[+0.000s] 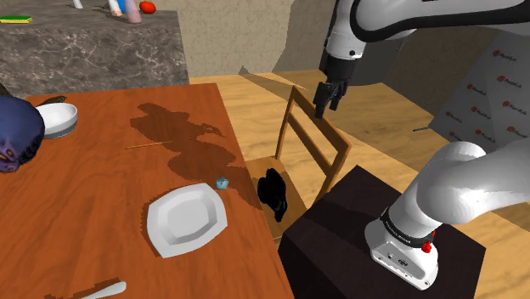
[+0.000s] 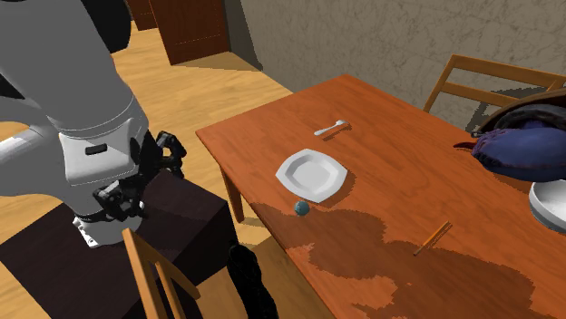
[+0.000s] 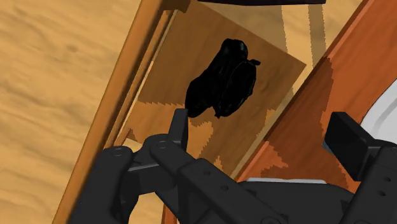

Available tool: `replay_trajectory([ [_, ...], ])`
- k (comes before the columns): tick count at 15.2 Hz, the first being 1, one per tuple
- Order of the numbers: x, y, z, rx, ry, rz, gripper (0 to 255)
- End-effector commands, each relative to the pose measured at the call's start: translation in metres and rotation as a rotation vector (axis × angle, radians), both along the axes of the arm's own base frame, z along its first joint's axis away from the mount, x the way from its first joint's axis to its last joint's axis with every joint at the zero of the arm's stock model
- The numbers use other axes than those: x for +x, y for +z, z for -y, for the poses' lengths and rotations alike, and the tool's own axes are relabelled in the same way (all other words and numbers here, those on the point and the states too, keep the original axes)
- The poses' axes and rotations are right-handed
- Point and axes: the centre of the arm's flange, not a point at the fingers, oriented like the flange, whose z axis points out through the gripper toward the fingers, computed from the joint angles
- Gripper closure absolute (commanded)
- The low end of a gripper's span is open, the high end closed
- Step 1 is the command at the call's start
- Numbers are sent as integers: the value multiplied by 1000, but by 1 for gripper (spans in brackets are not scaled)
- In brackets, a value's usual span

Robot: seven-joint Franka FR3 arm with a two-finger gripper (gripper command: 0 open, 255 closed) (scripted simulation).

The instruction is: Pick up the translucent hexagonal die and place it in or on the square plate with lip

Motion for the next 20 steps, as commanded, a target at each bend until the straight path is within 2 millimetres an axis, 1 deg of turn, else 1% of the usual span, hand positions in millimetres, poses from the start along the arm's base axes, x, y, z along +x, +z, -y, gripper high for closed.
replay_trajectory([
  [1,16,-18,-14,15,6,-5,0],
  [10,76,-94,-79,80,34,-31,0],
  [20,138,-174,-160,152,65,-61,0],
])
